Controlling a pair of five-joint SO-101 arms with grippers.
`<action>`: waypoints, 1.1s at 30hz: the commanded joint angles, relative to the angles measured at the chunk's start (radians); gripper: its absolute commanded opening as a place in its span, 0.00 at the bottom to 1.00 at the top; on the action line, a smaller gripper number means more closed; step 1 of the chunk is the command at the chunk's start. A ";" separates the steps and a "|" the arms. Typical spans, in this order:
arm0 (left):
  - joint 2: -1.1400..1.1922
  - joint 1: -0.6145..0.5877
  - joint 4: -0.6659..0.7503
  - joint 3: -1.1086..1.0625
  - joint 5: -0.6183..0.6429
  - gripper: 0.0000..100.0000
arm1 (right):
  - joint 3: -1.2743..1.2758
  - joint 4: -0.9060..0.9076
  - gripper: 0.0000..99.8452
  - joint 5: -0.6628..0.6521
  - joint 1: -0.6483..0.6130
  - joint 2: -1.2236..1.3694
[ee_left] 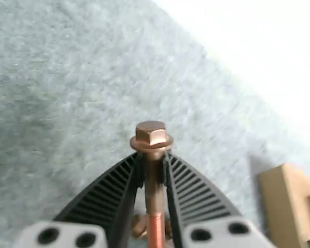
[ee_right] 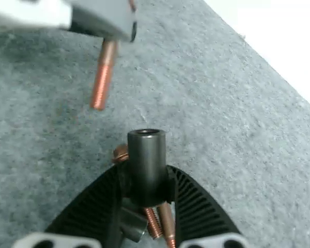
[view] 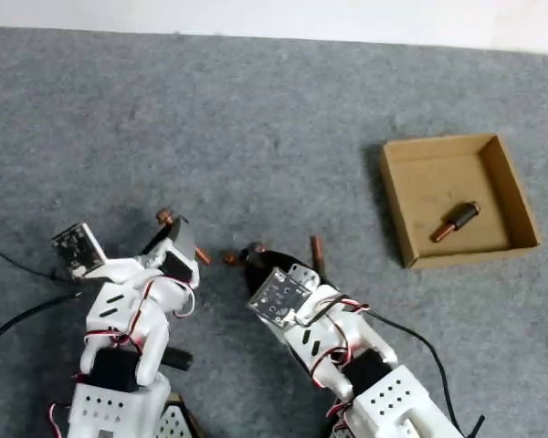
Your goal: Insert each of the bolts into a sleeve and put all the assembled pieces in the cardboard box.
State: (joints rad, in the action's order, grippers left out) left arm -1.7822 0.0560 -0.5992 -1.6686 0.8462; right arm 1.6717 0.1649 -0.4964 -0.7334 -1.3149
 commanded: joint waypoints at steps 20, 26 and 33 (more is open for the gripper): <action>-0.002 0.196 0.180 -0.028 0.060 0.01 | 0.124 -0.028 0.01 -0.064 0.001 -0.021; 0.004 0.194 0.180 -0.028 0.060 0.01 | 0.124 -0.030 0.01 -0.064 0.002 -0.021; -0.001 0.199 0.130 -0.028 0.061 0.01 | 0.122 -0.031 0.01 -0.064 0.002 -0.021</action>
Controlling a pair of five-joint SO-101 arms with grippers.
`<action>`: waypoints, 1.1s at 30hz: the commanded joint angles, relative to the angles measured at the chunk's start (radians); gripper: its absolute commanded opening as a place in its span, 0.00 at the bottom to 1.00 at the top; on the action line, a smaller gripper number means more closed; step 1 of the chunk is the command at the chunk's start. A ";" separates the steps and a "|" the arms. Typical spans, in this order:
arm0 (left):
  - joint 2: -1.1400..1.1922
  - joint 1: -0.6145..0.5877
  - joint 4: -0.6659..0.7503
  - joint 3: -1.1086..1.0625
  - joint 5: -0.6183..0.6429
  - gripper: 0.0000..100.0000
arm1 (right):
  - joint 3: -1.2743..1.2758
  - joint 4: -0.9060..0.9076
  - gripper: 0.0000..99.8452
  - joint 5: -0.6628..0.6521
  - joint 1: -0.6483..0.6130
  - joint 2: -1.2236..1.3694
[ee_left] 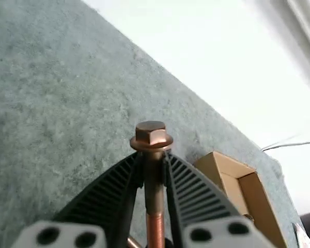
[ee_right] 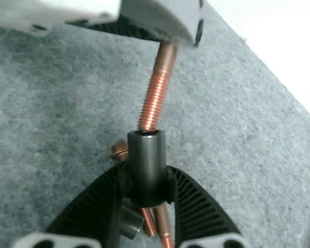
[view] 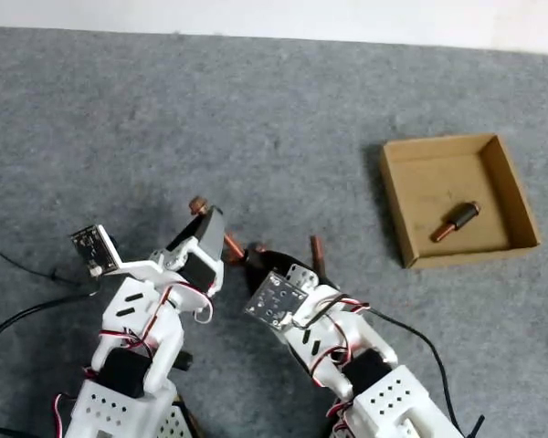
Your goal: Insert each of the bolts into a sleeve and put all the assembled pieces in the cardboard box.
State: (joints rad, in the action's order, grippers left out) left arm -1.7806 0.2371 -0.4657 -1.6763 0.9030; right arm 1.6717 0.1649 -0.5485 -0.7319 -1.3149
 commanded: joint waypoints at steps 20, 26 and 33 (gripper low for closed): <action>-0.004 0.157 -0.104 -0.018 -0.002 0.01 | 0.117 -0.031 0.01 -0.008 0.076 -0.022; -0.005 0.232 -0.150 -0.021 -0.072 0.01 | 0.116 -0.031 0.01 -0.008 0.081 -0.022; -0.005 0.234 -0.153 -0.021 -0.087 0.01 | 0.116 -0.031 0.01 -0.008 0.081 -0.022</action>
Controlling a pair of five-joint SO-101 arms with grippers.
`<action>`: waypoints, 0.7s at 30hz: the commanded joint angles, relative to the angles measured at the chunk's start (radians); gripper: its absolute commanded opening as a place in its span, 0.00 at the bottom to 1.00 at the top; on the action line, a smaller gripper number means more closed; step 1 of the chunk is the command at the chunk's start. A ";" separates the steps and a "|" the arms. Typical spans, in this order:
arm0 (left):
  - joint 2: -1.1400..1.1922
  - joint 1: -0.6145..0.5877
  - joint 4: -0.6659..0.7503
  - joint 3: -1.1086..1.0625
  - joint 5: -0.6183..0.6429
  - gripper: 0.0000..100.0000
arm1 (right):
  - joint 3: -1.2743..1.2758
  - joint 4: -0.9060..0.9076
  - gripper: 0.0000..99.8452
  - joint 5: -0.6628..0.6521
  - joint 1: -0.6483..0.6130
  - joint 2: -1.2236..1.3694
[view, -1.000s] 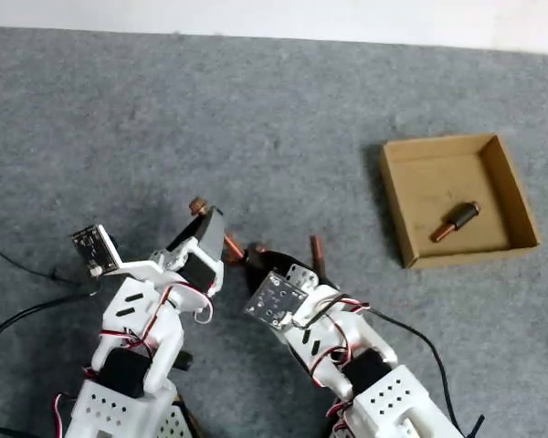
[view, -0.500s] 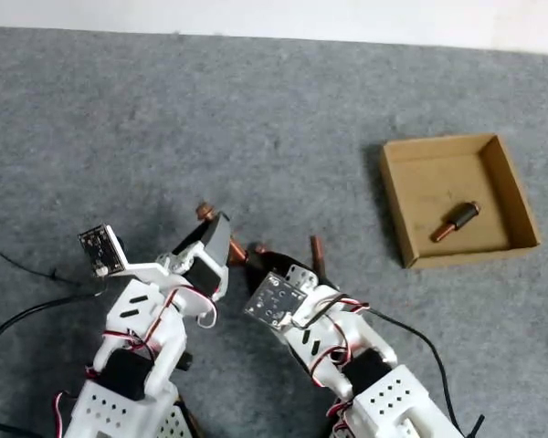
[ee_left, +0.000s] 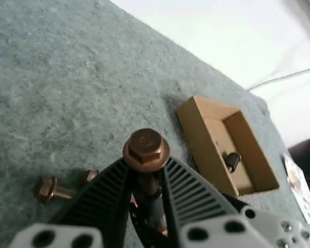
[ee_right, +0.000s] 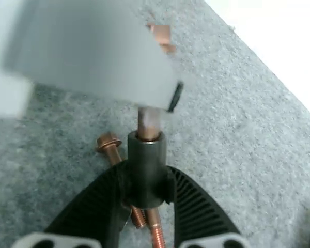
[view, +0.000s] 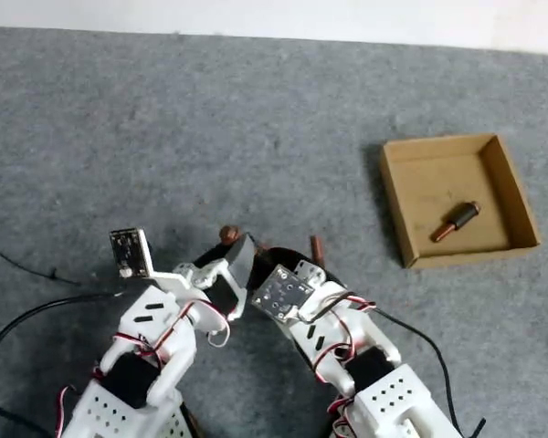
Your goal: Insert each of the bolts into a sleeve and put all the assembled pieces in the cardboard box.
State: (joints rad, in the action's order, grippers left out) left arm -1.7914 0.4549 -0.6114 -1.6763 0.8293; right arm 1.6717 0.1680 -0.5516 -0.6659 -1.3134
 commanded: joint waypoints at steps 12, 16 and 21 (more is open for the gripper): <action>0.005 0.007 -0.107 -0.016 -0.066 0.34 | 0.117 -0.035 0.01 -0.005 0.016 -0.024; 0.005 -0.199 -0.101 0.035 0.031 0.34 | 0.116 -0.035 0.01 -0.005 0.030 -0.024; 0.005 -0.499 -0.046 0.079 0.196 0.29 | 0.116 -0.035 0.01 -0.005 0.065 -0.024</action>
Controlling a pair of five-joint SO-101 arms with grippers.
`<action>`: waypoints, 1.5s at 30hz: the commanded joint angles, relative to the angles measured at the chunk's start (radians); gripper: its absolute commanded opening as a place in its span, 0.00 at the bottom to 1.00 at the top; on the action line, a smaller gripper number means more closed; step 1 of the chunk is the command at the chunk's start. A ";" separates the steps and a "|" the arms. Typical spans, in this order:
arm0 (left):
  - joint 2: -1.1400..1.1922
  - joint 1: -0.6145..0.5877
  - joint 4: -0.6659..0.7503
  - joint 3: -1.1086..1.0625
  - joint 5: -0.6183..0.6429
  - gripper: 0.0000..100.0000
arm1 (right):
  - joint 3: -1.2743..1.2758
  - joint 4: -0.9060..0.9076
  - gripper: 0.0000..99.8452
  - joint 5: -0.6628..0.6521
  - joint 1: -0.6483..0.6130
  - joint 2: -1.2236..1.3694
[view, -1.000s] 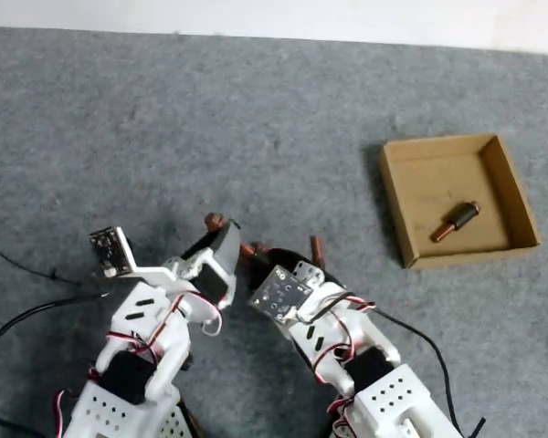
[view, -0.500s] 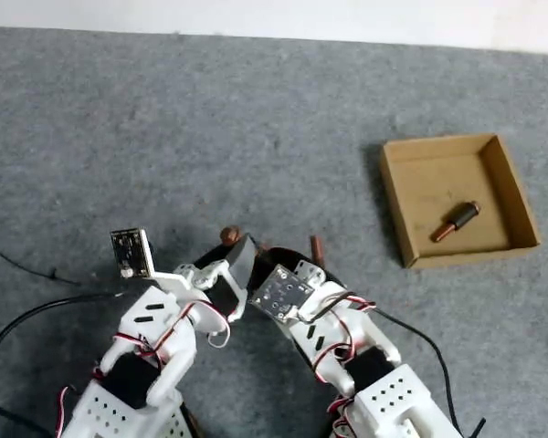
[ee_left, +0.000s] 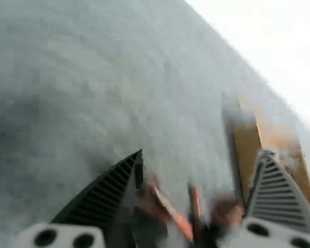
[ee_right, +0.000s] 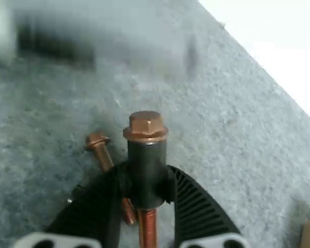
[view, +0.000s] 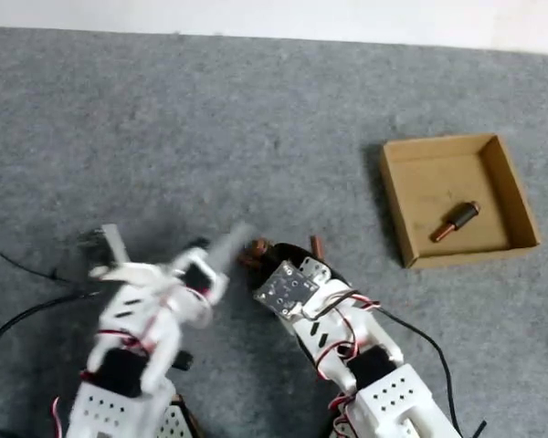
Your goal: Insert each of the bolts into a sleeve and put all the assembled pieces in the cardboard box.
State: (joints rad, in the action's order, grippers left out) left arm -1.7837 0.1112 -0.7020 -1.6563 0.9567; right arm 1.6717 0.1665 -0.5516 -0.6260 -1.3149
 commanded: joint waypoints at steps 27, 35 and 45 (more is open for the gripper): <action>-0.002 -0.197 0.209 -0.031 -0.029 0.01 | -0.599 -0.140 0.01 0.301 0.754 0.656; -0.002 -0.194 0.212 -0.041 -0.029 0.01 | -1.132 -0.019 0.01 0.367 0.855 1.285; -0.002 -0.193 0.227 -0.041 -0.029 0.01 | -1.400 0.410 0.24 0.368 0.816 1.419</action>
State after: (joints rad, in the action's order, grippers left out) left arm -1.7822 -0.0713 -0.4994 -1.6763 0.9367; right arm 0.3460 0.5209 -0.1941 0.2179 0.1243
